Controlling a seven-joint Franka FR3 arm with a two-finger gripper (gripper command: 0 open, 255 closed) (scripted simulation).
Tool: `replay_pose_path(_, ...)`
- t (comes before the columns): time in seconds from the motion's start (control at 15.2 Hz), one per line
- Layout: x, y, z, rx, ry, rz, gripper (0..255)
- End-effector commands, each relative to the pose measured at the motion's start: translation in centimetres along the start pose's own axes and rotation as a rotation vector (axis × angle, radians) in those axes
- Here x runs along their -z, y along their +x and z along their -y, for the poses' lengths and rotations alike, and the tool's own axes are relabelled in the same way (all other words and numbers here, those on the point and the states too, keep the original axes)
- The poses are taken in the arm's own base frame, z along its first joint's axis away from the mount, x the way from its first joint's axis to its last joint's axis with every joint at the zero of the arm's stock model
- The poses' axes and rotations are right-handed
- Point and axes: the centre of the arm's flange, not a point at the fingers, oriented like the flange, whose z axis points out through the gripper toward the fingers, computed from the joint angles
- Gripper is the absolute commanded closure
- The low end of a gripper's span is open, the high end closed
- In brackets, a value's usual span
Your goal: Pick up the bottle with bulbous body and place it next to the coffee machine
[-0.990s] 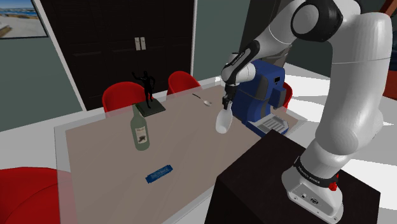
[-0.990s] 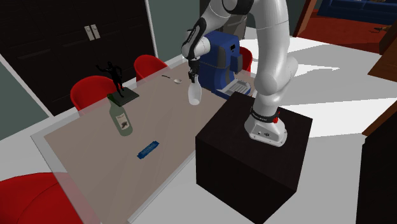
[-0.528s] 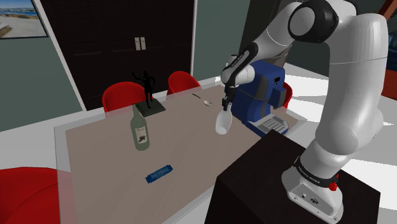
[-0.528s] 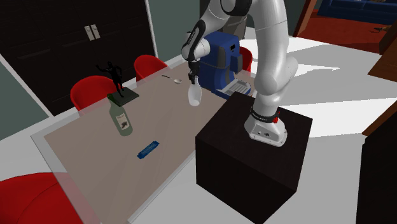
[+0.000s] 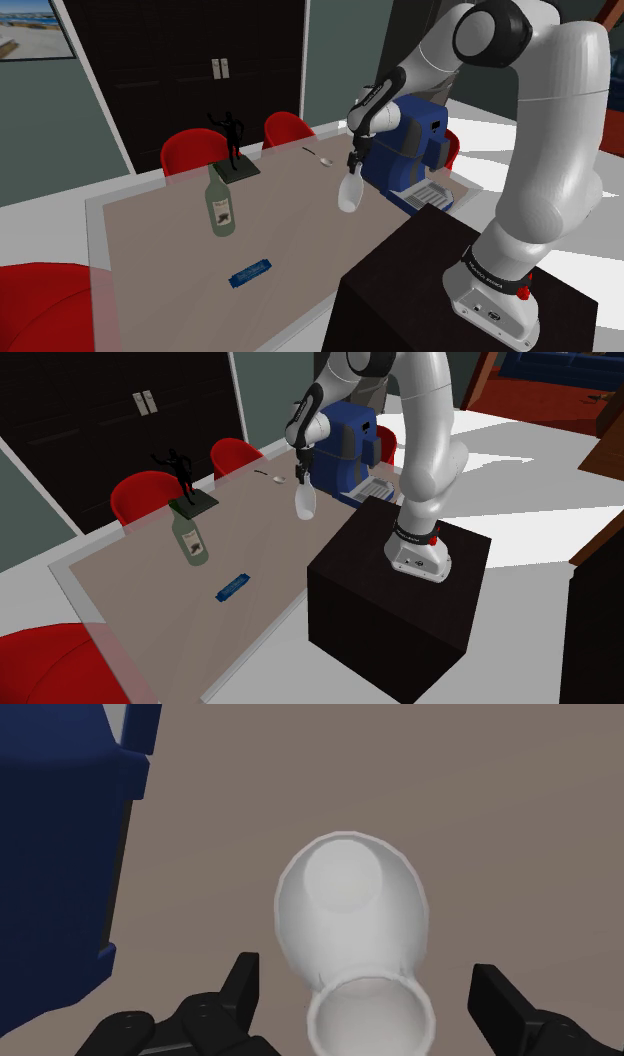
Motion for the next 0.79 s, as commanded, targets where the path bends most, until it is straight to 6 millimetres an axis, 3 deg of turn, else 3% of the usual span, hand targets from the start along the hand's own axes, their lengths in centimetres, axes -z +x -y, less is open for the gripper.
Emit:
replay_pose_path(0.0,1.3,0.0,0.0,0.0,0.0,0.0,0)
replay_pose_path(0.2,5.0,0.0,0.0,0.0,0.0,0.0,0)
replay_pose_path(0.73,5.0,0.0,0.0,0.0,0.0,0.0,0)
